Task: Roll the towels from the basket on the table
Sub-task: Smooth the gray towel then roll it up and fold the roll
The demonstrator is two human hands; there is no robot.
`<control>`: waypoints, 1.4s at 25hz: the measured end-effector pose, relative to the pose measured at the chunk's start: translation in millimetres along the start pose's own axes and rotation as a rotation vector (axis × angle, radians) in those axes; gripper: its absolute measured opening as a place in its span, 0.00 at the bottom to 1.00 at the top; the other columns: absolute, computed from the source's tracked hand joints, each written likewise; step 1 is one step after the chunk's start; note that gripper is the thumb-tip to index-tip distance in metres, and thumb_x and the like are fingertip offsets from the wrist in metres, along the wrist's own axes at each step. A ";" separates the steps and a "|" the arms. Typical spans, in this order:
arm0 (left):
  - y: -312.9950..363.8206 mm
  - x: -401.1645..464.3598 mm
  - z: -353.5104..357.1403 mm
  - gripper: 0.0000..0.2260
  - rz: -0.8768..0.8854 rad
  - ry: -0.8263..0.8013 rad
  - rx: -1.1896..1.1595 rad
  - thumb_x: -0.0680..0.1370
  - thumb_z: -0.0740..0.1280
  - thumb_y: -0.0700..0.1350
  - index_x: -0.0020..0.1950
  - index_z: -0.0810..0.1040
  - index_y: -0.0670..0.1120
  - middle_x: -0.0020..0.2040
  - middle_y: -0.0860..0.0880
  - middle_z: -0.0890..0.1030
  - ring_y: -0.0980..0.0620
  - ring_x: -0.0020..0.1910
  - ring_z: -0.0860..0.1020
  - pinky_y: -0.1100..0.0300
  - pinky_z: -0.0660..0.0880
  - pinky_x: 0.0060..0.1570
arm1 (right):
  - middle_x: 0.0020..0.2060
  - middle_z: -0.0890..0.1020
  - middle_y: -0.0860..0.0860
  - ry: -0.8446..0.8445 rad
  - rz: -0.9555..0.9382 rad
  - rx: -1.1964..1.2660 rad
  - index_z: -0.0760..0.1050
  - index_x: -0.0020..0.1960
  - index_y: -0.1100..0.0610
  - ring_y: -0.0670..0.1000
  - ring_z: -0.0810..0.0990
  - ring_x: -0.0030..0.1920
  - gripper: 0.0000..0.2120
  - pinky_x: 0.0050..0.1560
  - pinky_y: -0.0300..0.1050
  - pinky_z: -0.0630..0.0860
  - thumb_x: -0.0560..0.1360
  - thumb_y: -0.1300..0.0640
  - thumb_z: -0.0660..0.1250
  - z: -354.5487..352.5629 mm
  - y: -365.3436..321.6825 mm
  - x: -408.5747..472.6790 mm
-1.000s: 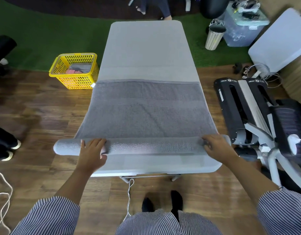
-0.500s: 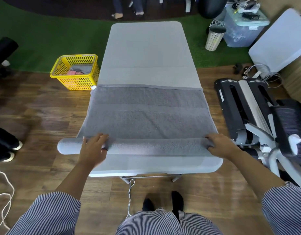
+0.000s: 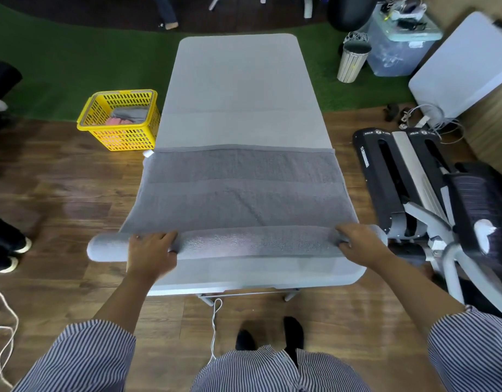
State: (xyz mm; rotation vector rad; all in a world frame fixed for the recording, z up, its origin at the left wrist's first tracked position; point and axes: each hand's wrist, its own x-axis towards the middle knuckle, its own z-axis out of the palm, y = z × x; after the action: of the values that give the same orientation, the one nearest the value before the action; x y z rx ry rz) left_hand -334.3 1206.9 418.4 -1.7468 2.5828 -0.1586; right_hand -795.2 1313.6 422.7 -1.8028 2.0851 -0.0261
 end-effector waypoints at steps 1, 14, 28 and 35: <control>-4.1 0.6 -2.5 0.13 0.011 0.014 0.006 0.61 0.61 0.43 0.40 0.81 0.45 0.29 0.46 0.80 0.42 0.28 0.78 0.50 0.70 0.38 | 0.34 0.74 0.52 -0.017 -0.012 0.002 0.70 0.38 0.58 0.56 0.74 0.38 0.02 0.39 0.45 0.66 0.69 0.63 0.63 -2.4 -4.0 0.4; 13.3 -8.2 18.0 0.31 -0.011 -0.006 -0.079 0.57 0.78 0.36 0.60 0.77 0.43 0.57 0.42 0.79 0.41 0.54 0.80 0.22 0.60 0.57 | 0.67 0.71 0.54 0.065 -0.017 0.061 0.67 0.69 0.60 0.55 0.65 0.69 0.22 0.73 0.56 0.49 0.77 0.58 0.51 9.0 7.2 -1.3; 283.7 34.3 10.4 0.31 0.284 0.019 -0.270 0.69 0.60 0.62 0.63 0.74 0.42 0.59 0.47 0.77 0.45 0.57 0.75 0.34 0.64 0.65 | 0.34 0.79 0.54 -0.185 0.376 0.421 0.77 0.37 0.60 0.51 0.76 0.35 0.12 0.31 0.40 0.70 0.74 0.53 0.66 -38.3 78.3 29.6; 389.7 51.5 -8.5 0.27 0.311 0.014 -0.313 0.66 0.60 0.61 0.59 0.75 0.47 0.54 0.51 0.78 0.49 0.51 0.76 0.48 0.64 0.58 | 0.22 0.68 0.53 -0.398 0.390 0.728 0.62 0.28 0.59 0.48 0.67 0.20 0.17 0.20 0.36 0.64 0.73 0.69 0.60 -29.8 93.1 50.7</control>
State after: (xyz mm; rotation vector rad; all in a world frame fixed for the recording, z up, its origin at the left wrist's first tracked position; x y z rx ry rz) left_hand -714.4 1303.5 391.9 -1.3842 2.9766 0.2524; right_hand -897.7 1274.6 412.4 -0.8799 1.7731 -0.2610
